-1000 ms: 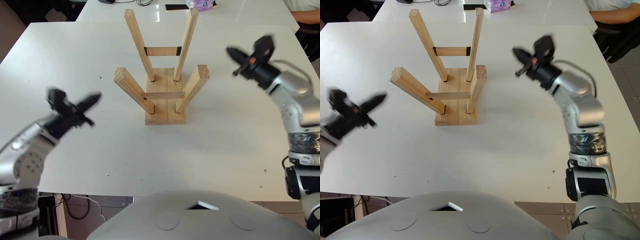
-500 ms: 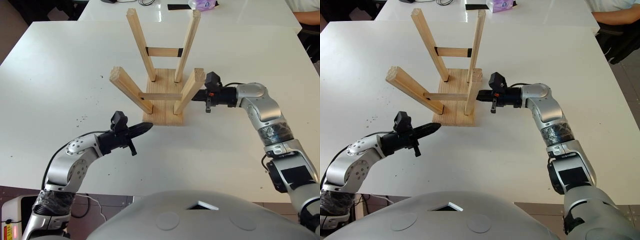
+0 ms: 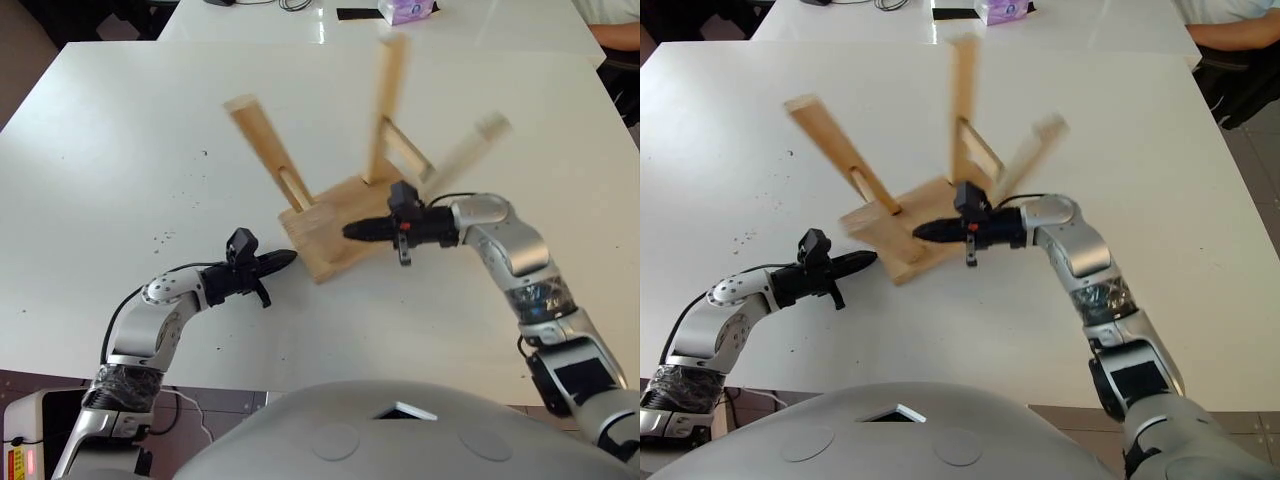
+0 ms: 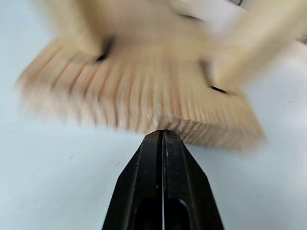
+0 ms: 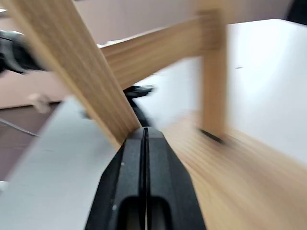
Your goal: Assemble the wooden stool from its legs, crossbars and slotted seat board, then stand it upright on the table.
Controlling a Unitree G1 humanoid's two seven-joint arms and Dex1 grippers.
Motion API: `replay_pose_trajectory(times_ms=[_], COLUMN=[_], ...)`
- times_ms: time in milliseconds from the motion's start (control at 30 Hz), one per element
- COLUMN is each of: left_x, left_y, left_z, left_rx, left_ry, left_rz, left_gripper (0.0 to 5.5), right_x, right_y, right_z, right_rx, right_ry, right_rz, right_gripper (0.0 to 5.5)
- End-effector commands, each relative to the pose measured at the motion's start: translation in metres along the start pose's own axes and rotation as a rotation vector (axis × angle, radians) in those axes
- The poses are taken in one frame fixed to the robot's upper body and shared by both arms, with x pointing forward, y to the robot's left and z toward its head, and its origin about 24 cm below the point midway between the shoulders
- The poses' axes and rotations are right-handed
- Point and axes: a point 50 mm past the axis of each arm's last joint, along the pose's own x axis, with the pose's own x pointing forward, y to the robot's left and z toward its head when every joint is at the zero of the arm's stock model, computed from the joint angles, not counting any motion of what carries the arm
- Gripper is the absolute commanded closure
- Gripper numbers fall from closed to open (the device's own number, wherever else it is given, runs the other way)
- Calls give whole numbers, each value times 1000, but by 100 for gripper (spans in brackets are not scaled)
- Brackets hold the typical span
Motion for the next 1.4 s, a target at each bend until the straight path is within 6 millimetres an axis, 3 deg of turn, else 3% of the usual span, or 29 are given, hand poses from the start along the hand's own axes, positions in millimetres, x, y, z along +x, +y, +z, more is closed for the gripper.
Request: replay_pose_trajectory(times_ms=[33,133,367,467,533,600,800,900,1067,1233,1400], left_x=[6,5,-8,-18,-25,-30,-30,-21,-9,11,12], left_y=[-1,0,4,4,3,2,2,-10,-35,-27,-11], left_z=[0,2,-2,-3,-7,-9,-6,-5,-3,-8,-4], left_rx=[13,17,4,-9,-12,-12,-8,-7,-8,12,26], left_ry=[-11,-17,-30,-32,-4,14,27,30,29,70,49], left_rz=[-14,0,93,113,115,115,109,60,-65,-51,15], left_gripper=[549,549,549,549,549,549,549,549,549,549,549], right_x=[20,11,-13,-55,-94,-120,-156,-156,-135,-107,-89], right_y=[24,32,55,65,59,53,25,14,11,11,25], right_z=[-3,-8,7,-14,-28,-31,-40,-45,-58,-75,-70], right_rx=[18,-60,-49,19,52,47,17,17,44,84,85], right_ry=[-19,32,-39,78,176,236,304,284,260,267,231], right_rz=[36,-85,-250,-341,-463,-532,-664,-719,-678,-609,-531], right_gripper=[550,550,550,550,550,550,550,550,550,550,550])
